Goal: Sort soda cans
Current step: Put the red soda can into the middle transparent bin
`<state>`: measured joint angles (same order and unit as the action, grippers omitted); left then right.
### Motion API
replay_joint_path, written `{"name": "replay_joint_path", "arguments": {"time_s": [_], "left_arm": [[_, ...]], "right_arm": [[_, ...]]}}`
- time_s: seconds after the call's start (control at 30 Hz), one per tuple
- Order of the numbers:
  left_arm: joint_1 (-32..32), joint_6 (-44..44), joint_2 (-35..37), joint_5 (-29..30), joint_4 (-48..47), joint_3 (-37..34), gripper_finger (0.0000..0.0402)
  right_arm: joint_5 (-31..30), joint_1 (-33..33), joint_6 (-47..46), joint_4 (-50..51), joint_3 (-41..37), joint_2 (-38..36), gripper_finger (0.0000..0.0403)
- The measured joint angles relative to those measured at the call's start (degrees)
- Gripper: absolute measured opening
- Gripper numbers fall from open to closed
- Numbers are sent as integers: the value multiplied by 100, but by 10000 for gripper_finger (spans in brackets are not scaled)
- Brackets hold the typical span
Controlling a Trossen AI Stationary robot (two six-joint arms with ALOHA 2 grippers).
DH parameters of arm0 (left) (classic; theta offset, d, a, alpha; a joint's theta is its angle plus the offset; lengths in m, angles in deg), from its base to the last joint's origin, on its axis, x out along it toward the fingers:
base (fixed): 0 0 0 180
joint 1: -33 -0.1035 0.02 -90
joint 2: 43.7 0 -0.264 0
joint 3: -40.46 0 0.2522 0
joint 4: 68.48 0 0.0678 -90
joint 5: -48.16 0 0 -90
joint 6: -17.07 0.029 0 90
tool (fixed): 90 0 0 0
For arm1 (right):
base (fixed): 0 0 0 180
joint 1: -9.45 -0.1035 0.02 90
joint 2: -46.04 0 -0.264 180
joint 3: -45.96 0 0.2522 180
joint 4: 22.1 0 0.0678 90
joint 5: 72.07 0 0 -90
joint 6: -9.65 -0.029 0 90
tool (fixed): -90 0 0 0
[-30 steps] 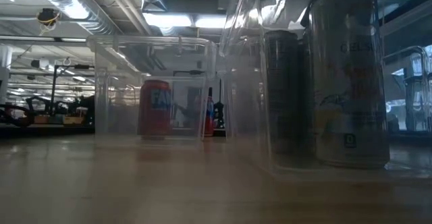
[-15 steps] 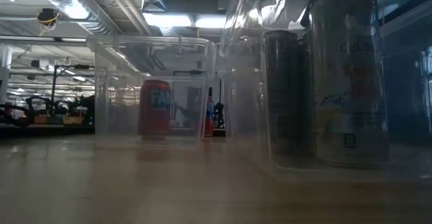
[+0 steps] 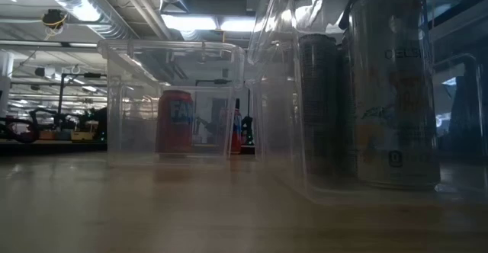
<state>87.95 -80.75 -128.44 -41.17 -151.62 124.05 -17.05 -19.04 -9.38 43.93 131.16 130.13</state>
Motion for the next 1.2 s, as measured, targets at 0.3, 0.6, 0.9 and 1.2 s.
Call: {"name": "replay_joint_path", "arguments": {"time_s": [0.3, 0.6, 0.9, 1.2], "left_arm": [[-1161, 1935, 11, 1177, -1682, 1681, 298], [-2509, 4055, 20, 2037, -1966, 3055, 298], [-4044, 5620, -7, 1935, -1936, 3223, 298], [-5134, 6843, -330, 1551, -1619, 3197, 298]], "right_arm": [[-4, 0, 2, -32, 0, 0, 351], [1, 0, 4, -26, 0, 0, 351], [-40, 0, 6, -143, 0, 0, 351], [-46, 7, 149, -319, 0, 0, 351]]}}
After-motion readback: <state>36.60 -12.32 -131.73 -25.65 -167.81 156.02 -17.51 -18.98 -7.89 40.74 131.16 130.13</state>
